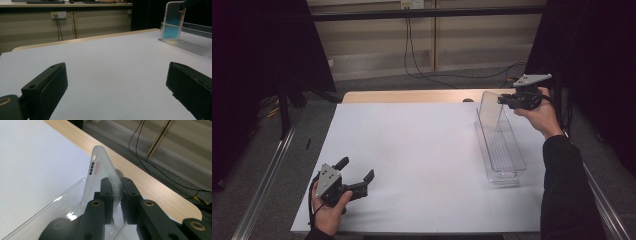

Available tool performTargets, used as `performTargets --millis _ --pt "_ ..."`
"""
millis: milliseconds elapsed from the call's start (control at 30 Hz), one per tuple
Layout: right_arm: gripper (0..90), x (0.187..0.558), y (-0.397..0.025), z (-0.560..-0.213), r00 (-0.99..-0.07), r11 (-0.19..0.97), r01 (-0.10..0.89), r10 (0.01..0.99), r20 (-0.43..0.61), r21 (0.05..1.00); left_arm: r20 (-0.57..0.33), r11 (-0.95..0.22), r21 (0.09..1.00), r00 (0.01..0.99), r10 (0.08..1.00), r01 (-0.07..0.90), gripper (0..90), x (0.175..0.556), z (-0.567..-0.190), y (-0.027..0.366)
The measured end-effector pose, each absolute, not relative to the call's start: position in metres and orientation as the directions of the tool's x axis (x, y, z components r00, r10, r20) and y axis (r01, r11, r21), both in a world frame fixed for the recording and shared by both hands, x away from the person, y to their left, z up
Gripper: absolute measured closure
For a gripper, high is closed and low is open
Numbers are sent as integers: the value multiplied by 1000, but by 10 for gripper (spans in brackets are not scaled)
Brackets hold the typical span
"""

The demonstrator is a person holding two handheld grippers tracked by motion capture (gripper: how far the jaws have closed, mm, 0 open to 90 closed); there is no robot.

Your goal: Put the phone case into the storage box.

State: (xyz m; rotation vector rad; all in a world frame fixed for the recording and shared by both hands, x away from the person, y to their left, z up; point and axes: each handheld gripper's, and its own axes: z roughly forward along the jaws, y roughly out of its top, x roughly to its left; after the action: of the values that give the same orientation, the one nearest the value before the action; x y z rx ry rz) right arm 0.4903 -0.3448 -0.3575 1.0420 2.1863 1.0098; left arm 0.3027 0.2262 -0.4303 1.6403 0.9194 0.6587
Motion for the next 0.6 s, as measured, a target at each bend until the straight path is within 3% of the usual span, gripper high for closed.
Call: performTargets --millis 600 --pt "791 497 -339 -362 -517 489 426 822 -239 761 -26 -117 967 543 839 228 37 303 -430 226"
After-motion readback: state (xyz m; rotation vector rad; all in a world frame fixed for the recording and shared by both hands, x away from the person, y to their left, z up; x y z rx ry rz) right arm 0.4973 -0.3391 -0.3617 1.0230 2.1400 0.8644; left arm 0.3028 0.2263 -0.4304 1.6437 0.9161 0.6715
